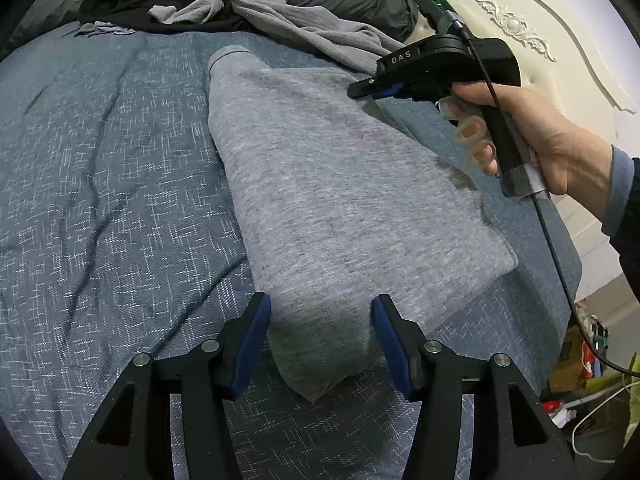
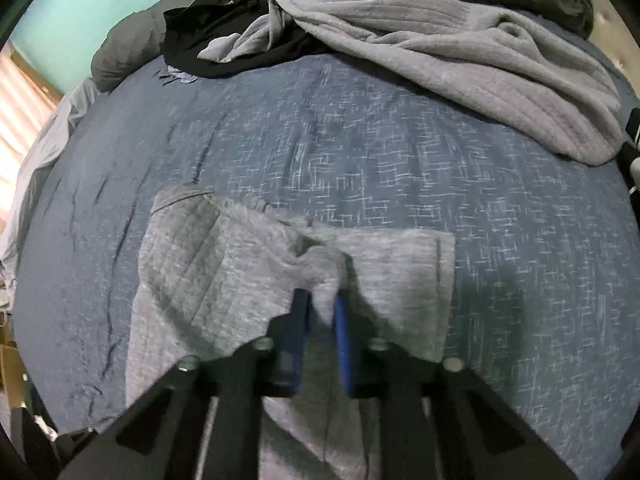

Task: Fold clothes

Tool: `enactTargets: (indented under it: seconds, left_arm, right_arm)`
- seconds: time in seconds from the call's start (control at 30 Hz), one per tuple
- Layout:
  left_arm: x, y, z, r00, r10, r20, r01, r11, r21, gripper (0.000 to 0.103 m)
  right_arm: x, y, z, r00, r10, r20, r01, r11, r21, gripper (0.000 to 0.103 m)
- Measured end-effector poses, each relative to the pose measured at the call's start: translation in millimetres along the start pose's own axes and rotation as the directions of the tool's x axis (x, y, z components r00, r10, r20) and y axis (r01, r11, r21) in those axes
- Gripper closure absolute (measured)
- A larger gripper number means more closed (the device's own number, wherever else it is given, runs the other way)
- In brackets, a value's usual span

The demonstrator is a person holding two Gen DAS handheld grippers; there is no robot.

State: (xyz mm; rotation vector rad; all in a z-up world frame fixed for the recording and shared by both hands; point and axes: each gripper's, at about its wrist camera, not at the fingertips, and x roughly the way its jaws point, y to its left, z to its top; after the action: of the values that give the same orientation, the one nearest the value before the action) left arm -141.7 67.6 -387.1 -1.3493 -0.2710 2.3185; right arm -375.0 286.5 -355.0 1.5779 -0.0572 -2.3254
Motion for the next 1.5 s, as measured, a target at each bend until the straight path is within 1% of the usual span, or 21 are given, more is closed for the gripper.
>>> enactTargets:
  seconds: [0.13, 0.23, 0.27, 0.33, 0.43, 0.53, 0.6, 0.67, 0.7, 0.73, 0.8, 0.87, 0.93, 1.03, 1.1, 1.17, 1.2, 1.3, 1.33, 1.4, 1.5]
  left_arm:
    - [0, 0, 0, 1.0, 0.0, 0.002, 0.0, 1.0, -0.002, 0.045]
    - [1, -2, -3, 1.0, 0.001, 0.003, -0.001, 1.0, 0.0, 0.045]
    - [1, -2, -3, 1.0, 0.002, 0.004, -0.002, 1.0, 0.001, 0.045]
    - [1, -2, -4, 1.0, 0.002, 0.004, -0.002, 1.0, 0.002, 0.045]
    - [2, -2, -3, 1.0, 0.001, 0.002, -0.001, 1.0, 0.0, 0.045]
    - [3, -4, -3, 1.0, 0.002, 0.002, -0.002, 1.0, 0.002, 0.045]
    - [4, -4, -3, 1.0, 0.002, 0.001, -0.002, 1.0, 0.001, 0.045]
    - [4, -3, -2, 1.0, 0.004, 0.0, -0.004, 1.0, 0.001, 0.045]
    - [3, -2, -2, 1.0, 0.004, 0.0, -0.004, 1.0, 0.001, 0.045]
    - [3, -2, -2, 1.0, 0.004, 0.001, -0.004, 1.0, 0.0, 0.045]
    - [3, -2, -2, 1.0, 0.005, 0.001, -0.005, 1.0, -0.001, 0.045]
    - [-2, 4, -5, 1.0, 0.004, 0.001, -0.004, 1.0, 0.002, 0.045]
    - [-4, 5, -5, 1.0, 0.004, 0.001, -0.004, 1.0, 0.003, 0.045]
    - [-5, 5, -4, 1.0, 0.003, 0.001, -0.003, 1.0, 0.004, 0.045]
    - [-6, 5, -3, 1.0, 0.002, 0.001, -0.002, 1.0, 0.004, 0.045]
    - [-7, 4, -1, 1.0, 0.0, 0.0, 0.0, 1.0, 0.005, 0.045]
    - [-8, 4, -1, 1.0, -0.001, 0.0, 0.001, 1.0, 0.005, 0.045]
    - [-9, 4, 1, 1.0, -0.003, -0.001, 0.003, 1.0, 0.006, 0.045]
    - [-10, 4, 2, 1.0, -0.004, -0.003, 0.004, 1.0, 0.006, 0.045]
    - [-11, 5, 2, 1.0, -0.004, -0.004, 0.004, 1.0, 0.004, 0.045]
    - [-13, 6, 2, 1.0, -0.003, -0.004, 0.003, 1.0, 0.0, 0.045]
  right_arm:
    - [-15, -4, 2, 0.997, -0.028, 0.078, 0.029, 1.0, -0.005, 0.098]
    - [-21, -10, 8, 0.992, -0.067, 0.107, 0.068, 0.998, -0.003, 0.098]
    - [-21, -13, 11, 0.991, -0.083, 0.108, 0.083, 0.997, -0.002, 0.098]
    - [-13, -17, 14, 0.99, -0.118, 0.082, 0.119, 0.993, 0.0, 0.099]
    - [4, -22, 12, 0.988, -0.148, 0.047, 0.148, 0.989, 0.0, 0.099]
    - [12, -29, 8, 0.99, -0.137, 0.033, 0.136, 0.99, 0.022, 0.098]
    - [9, -34, 8, 0.991, -0.128, 0.04, 0.126, 0.991, 0.04, 0.098]
    - [-1, -35, 10, 0.984, -0.17, 0.061, 0.167, 0.985, 0.048, 0.097]
    - [-10, -35, 12, 0.975, -0.209, 0.082, 0.206, 0.978, 0.045, 0.095]
    - [-16, -34, 13, 0.974, -0.203, 0.1, 0.199, 0.979, 0.043, 0.092]
    - [-32, -29, 15, 0.983, -0.115, 0.144, 0.112, 0.993, 0.031, 0.092]
    - [-40, -16, 16, 0.987, -0.045, 0.157, 0.046, 0.999, -0.003, 0.092]
    - [-35, -2, 15, 0.992, 0.012, 0.125, -0.007, 0.999, -0.045, 0.092]
    - [-8, 20, 12, 0.998, 0.039, 0.042, -0.034, 0.995, -0.096, 0.092]
    - [11, 24, 10, 1.0, 0.014, -0.006, -0.015, 0.993, -0.113, 0.092]
    - [32, 23, 9, 0.998, -0.044, -0.036, 0.039, 0.992, -0.121, 0.092]
    - [35, 19, 10, 0.997, -0.07, -0.023, 0.067, 0.992, -0.112, 0.098]
    - [31, 3, 15, 0.993, -0.115, 0.031, 0.116, 0.992, -0.051, 0.1]
    - [26, -1, 18, 0.989, -0.138, 0.049, 0.14, 0.99, -0.031, 0.1]
    - [16, -2, 20, 0.985, -0.156, 0.076, 0.158, 0.987, -0.034, 0.1]
    - [-4, 0, 19, 0.979, -0.16, 0.125, 0.165, 0.986, -0.036, 0.1]
